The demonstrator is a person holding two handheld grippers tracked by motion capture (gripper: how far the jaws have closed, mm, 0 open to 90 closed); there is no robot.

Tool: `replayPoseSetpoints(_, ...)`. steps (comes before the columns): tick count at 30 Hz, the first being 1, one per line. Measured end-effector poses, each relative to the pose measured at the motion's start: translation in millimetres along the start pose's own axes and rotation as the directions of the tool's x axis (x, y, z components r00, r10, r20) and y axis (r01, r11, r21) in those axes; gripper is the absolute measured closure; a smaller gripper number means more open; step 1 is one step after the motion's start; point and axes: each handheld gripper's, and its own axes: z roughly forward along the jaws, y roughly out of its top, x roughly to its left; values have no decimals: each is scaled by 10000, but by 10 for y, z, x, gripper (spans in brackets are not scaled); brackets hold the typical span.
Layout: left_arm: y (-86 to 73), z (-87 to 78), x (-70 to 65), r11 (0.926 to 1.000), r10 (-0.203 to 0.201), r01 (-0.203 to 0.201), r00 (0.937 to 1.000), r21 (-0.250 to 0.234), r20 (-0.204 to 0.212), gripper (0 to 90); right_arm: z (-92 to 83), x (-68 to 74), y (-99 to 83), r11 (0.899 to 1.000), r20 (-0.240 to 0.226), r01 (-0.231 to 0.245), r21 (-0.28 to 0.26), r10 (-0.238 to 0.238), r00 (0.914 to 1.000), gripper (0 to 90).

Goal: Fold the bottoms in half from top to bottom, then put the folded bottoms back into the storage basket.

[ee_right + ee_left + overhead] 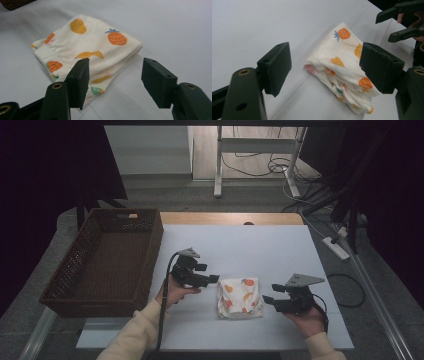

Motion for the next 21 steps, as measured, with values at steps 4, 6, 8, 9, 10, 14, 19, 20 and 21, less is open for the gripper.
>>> replayPoseSetpoints(4,0,28,12,9999,-25,25,10000,123,34,240,-4,-20,-12,10000,56,-66,12,66,10000,399)
replayPoseSetpoints(6,1,42,18,9999,-25,25,10000,167,45,237,0,-22,-14,10000,63,-75,43,75,10000,400)
replayPoseSetpoints(8,2,49,23,9998,-43,42,10000,186,72,236,4,-19,-15,9999,77,-45,101,44,10000,400)
replayPoseSetpoints(9,3,54,25,9997,-40,39,10000,223,70,236,5,-19,-15,9999,63,-33,121,32,10000,400)
replayPoseSetpoints(10,2,60,26,9997,-35,33,10000,253,77,236,10,-19,-16,9999,61,-3,148,2,10000,400)
replayPoseSetpoints(14,9,100,21,9993,0,-2,10000,371,62,230,19,-17,-20,9998,92,32,217,-34,10000,400)
replayPoseSetpoints(19,24,179,15,9981,77,-86,9999,606,141,222,11,-15,-23,9998,112,-3,198,0,9999,400)
replayPoseSetpoints(20,28,197,14,9978,92,-101,9999,657,145,220,11,-16,-23,9998,113,-2,204,0,9999,400)
replayPoseSetpoints(21,34,215,13,9974,131,-140,9998,711,127,217,12,-16,-23,9998,117,3,215,-5,9999,400)
